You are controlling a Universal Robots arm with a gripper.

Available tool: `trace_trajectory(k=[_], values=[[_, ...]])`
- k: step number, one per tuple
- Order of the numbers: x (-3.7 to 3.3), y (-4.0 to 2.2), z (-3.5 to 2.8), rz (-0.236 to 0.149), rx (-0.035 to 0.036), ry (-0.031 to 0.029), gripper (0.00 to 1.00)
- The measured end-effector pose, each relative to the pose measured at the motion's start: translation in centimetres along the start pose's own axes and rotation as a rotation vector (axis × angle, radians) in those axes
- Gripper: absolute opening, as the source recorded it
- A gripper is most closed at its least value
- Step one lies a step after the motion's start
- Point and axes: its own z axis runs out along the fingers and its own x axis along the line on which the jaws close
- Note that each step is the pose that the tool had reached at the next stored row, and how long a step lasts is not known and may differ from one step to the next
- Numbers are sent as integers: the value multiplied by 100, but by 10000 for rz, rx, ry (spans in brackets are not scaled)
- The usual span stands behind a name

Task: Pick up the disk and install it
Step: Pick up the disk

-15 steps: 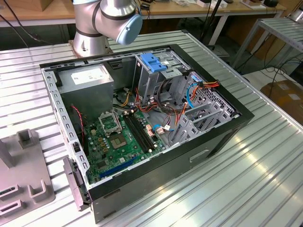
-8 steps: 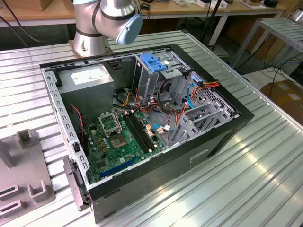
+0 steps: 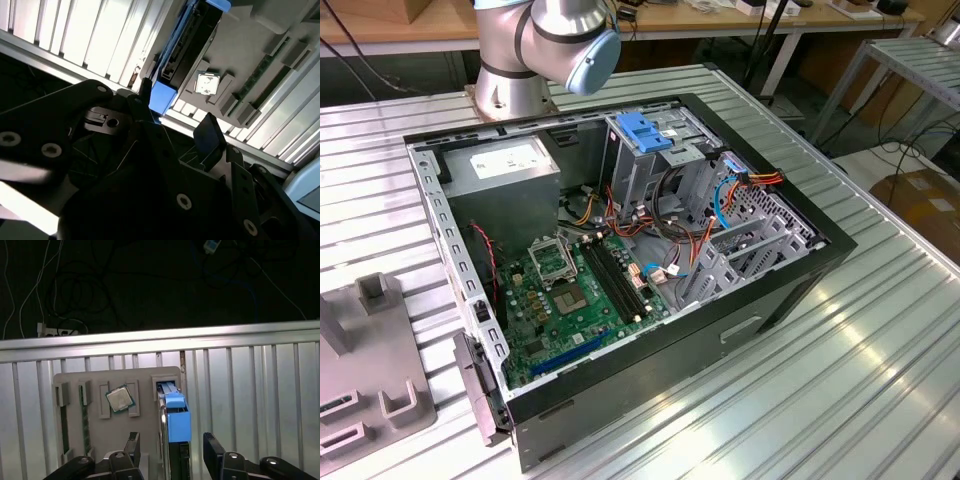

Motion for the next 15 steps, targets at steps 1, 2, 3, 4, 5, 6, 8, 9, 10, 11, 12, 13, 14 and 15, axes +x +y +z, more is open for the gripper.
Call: trace_trajectory(k=[1,2,3,4,5,6,8,9,10,11,12,13,14,15], values=[[0,0,17,1,-11,2,62],[1,0,53,0,-12,1,62],[1,0,87,0,-12,1,62],[0,0,116,-1,-11,1,62],[-3,3,140,1,-13,0,62],[-7,8,148,1,-13,-4,62],[-24,15,171,0,-16,-10,62],[-33,17,183,0,-17,-13,62],[-51,22,206,0,-16,-15,62],[-64,29,227,0,-17,-15,62],[-70,41,256,0,-18,-15,62],[-75,53,273,0,-19,-15,62],[-79,59,287,0,-20,-14,62],[-82,63,304,0,-21,-15,62]])
